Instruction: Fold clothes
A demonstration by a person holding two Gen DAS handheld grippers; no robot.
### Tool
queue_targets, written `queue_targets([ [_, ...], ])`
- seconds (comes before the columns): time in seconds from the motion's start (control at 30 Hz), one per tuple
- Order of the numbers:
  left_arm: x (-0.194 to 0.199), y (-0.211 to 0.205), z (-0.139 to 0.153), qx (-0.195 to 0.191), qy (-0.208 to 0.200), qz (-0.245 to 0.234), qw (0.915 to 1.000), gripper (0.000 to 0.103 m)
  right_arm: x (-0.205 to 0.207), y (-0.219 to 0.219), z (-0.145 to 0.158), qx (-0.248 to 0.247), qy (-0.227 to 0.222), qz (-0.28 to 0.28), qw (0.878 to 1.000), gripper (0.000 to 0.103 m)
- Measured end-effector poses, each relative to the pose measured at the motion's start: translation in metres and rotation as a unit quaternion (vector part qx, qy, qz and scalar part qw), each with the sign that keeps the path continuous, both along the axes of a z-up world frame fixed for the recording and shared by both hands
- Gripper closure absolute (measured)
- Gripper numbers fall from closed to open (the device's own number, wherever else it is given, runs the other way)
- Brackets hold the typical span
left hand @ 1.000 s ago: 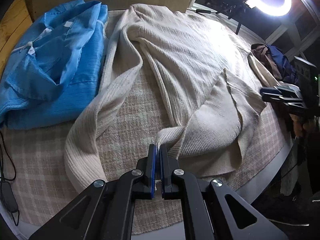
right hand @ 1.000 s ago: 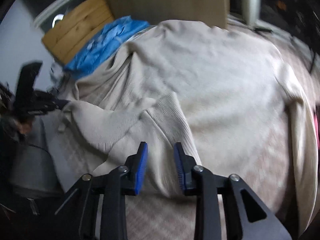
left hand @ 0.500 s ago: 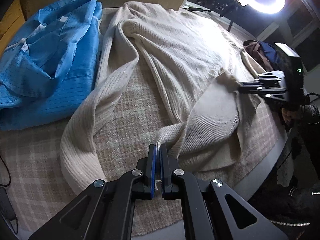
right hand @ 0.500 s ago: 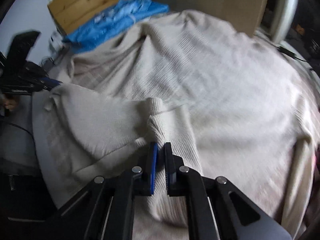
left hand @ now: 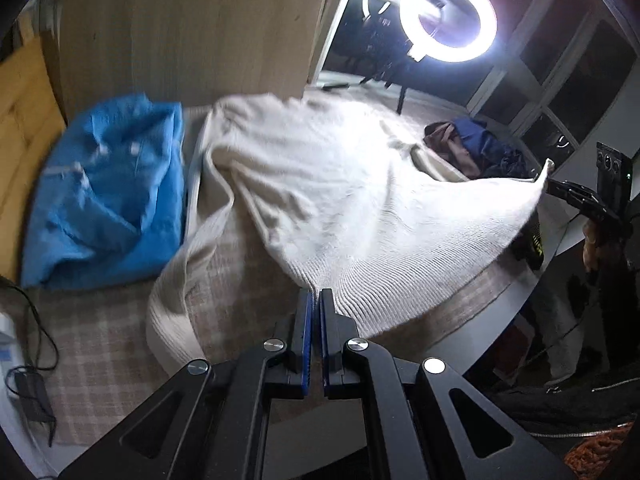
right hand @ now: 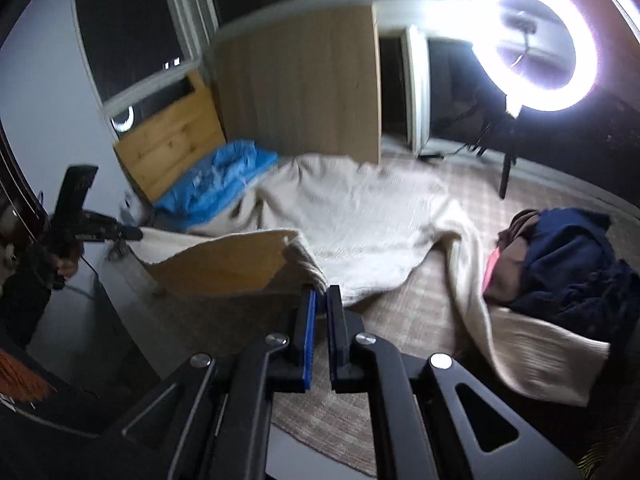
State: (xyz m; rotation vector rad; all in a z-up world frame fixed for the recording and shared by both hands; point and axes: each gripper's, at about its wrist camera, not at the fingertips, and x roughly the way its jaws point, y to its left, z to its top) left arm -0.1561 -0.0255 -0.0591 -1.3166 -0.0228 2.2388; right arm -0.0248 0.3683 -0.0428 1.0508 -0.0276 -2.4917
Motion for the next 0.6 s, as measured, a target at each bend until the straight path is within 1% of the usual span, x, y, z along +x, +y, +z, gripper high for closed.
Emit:
queue_targets([
  [0.03, -0.005, 0.005, 0.015, -0.007, 0.014, 0.001, 0.9999, 0.1, 0.003, 0.005, 0.009, -0.002, 0.01, -0.002, 1.0, 0.098],
  [0.1, -0.017, 0.015, 0.046, -0.025, 0.044, 0.004, 0.9987, 0.1, -0.005, 0.004, 0.035, 0.026, 0.036, 0.004, 0.999, 0.099],
  [0.17, -0.03, 0.024, 0.078, -0.042, 0.074, 0.006, 0.9963, 0.1, -0.027, 0.004, 0.073, 0.055, 0.067, 0.0, 0.996, 0.099],
  [0.23, -0.042, 0.034, 0.109, -0.06, 0.104, 0.008, 0.9927, 0.1, -0.04, 0.004, 0.113, 0.062, 0.094, -0.008, 0.994, 0.099],
  [0.27, -0.037, 0.038, 0.122, -0.065, 0.119, 0.008, 0.9907, 0.1, -0.031, 0.006, 0.112, 0.062, 0.094, -0.004, 0.994, 0.099],
  [0.3, -0.023, 0.043, 0.13, -0.069, 0.132, -0.001, 0.9889, 0.1, -0.022, 0.008, 0.112, 0.062, 0.095, 0.0, 0.994, 0.099],
  [0.33, -0.012, 0.045, 0.128, -0.073, 0.134, -0.008, 0.9882, 0.1, -0.013, 0.009, 0.112, 0.062, 0.095, 0.005, 0.993, 0.099],
  [0.4, 0.013, 0.049, 0.101, -0.082, 0.113, -0.018, 0.9901, 0.1, 0.005, 0.013, 0.108, 0.062, 0.093, 0.013, 0.994, 0.099],
  [0.47, 0.035, 0.053, 0.05, -0.081, 0.056, -0.029, 0.9947, 0.1, 0.028, 0.024, 0.045, 0.05, 0.024, 0.008, 0.998, 0.099],
  [0.5, 0.044, 0.054, 0.02, -0.084, 0.022, -0.033, 0.9957, 0.1, 0.036, 0.03, 0.014, 0.045, -0.011, 0.005, 0.999, 0.099],
  [0.57, 0.06, 0.055, -0.043, -0.091, -0.048, -0.041, 0.9939, 0.1, 0.055, 0.04, -0.054, 0.035, -0.082, -0.01, 0.996, 0.099],
  [0.6, 0.065, 0.054, -0.069, -0.093, -0.077, -0.036, 0.992, 0.1, 0.06, 0.043, -0.076, 0.024, -0.105, -0.016, 0.994, 0.099],
])
